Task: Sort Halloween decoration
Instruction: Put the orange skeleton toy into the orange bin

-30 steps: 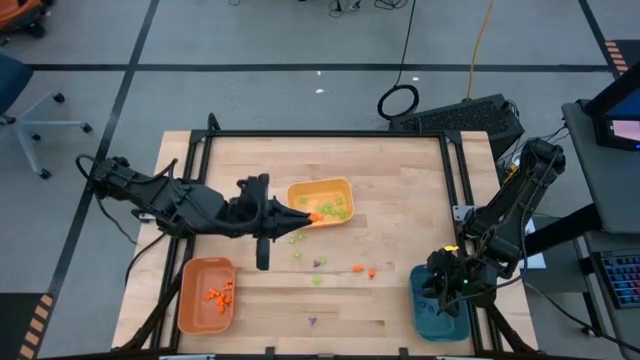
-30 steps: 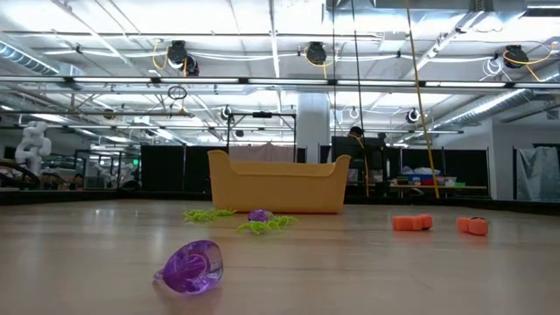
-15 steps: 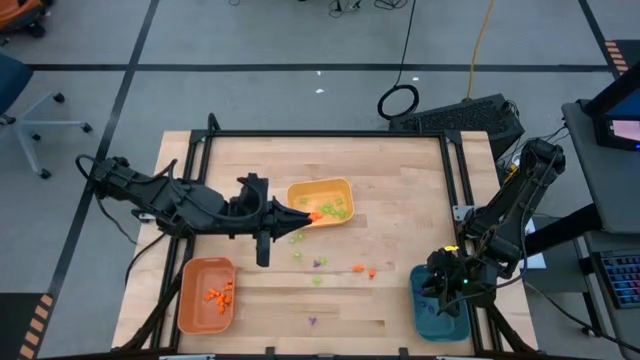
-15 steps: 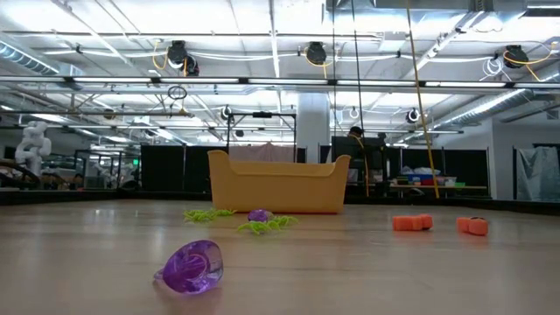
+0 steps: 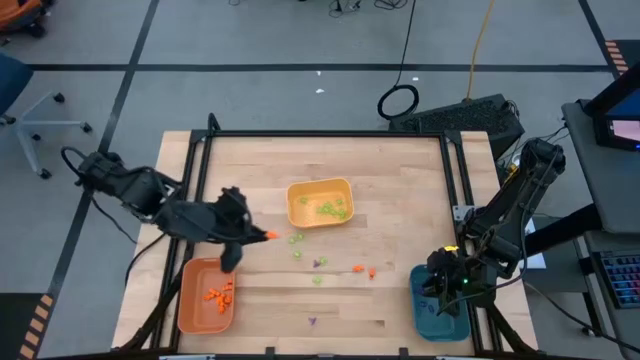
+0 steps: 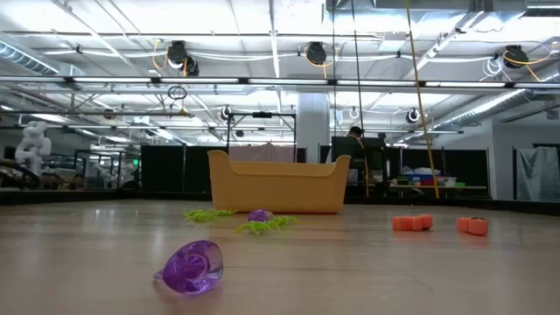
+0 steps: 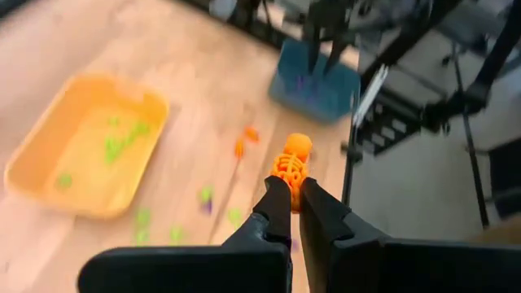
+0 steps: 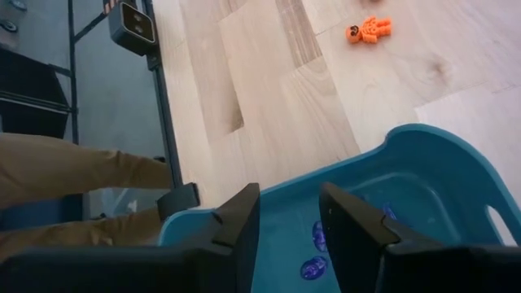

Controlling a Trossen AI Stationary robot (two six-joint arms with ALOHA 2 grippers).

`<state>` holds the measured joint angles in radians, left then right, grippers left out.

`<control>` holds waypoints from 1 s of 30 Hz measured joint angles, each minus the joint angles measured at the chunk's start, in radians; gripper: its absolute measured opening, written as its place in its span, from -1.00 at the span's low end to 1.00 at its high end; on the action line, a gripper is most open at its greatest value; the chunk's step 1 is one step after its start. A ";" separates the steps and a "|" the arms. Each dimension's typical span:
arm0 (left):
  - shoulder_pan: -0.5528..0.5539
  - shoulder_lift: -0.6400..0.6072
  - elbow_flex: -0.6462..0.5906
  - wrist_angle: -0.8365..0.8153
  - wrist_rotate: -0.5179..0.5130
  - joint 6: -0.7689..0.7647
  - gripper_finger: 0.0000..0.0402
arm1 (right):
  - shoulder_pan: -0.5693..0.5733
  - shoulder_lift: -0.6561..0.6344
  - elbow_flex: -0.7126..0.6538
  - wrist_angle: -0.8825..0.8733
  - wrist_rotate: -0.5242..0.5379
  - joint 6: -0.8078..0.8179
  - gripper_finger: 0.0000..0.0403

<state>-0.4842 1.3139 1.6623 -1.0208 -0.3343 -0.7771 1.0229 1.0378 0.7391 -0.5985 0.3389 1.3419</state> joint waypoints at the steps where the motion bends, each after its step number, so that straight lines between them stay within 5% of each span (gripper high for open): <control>1: -0.013 -0.008 0.000 -0.034 0.010 -0.026 -0.98 | 0.000 0.000 0.000 -0.005 0.000 0.000 -0.42; 13: -0.251 0.023 -0.028 -0.427 0.209 -0.353 -0.98 | 0.000 0.000 0.000 -0.027 0.000 0.000 -0.42; 30: -0.434 0.093 -0.361 -0.338 0.336 -0.474 -0.98 | 0.000 0.000 0.000 -0.043 0.003 0.000 -0.42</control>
<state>-0.9181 1.4069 1.3016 -1.3589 0.0017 -1.2512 1.0226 1.0378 0.7387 -0.6411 0.3420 1.3418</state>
